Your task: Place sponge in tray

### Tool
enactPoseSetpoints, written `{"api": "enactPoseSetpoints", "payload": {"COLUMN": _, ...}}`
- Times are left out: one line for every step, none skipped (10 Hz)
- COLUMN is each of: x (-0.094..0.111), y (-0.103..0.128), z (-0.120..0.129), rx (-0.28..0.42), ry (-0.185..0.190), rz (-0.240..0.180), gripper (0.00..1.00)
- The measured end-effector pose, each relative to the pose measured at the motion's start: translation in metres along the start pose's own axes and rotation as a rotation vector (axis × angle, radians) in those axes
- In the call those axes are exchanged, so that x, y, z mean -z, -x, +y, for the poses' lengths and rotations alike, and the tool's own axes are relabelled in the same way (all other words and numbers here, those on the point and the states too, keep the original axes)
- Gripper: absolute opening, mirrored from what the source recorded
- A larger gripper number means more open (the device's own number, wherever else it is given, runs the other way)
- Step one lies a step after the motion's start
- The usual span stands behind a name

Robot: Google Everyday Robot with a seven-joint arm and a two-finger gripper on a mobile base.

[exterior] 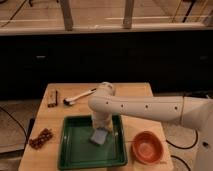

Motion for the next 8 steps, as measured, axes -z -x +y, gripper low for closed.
{"api": "enactPoseSetpoints", "payload": {"x": -0.0002, "y": 0.0004, "z": 0.0001, "rx": 0.002, "ry": 0.001, "rz": 0.0, "gripper": 0.06}}
{"api": "enactPoseSetpoints", "payload": {"x": 0.0, "y": 0.0009, "z": 0.0013, "rx": 0.002, "ry": 0.002, "rz": 0.0, "gripper": 0.05}}
{"api": "enactPoseSetpoints", "payload": {"x": 0.0004, "y": 0.0013, "z": 0.0015, "rx": 0.003, "ry": 0.002, "rz": 0.0, "gripper": 0.05}}
{"api": "enactPoseSetpoints", "payload": {"x": 0.0, "y": 0.0022, "z": 0.0019, "rx": 0.006, "ry": 0.003, "rz": 0.0, "gripper": 0.03}}
{"api": "enactPoseSetpoints", "payload": {"x": -0.0002, "y": 0.003, "z": 0.0023, "rx": 0.009, "ry": 0.004, "rz": -0.001, "gripper": 0.02}}
{"api": "enactPoseSetpoints", "payload": {"x": -0.0001, "y": 0.0035, "z": 0.0029, "rx": 0.013, "ry": 0.005, "rz": 0.0, "gripper": 0.02}}
{"api": "enactPoseSetpoints", "payload": {"x": -0.0005, "y": 0.0045, "z": 0.0029, "rx": 0.019, "ry": 0.007, "rz": -0.001, "gripper": 0.04}}
{"api": "enactPoseSetpoints", "payload": {"x": -0.0001, "y": 0.0047, "z": 0.0035, "rx": 0.019, "ry": 0.007, "rz": 0.0, "gripper": 0.04}}
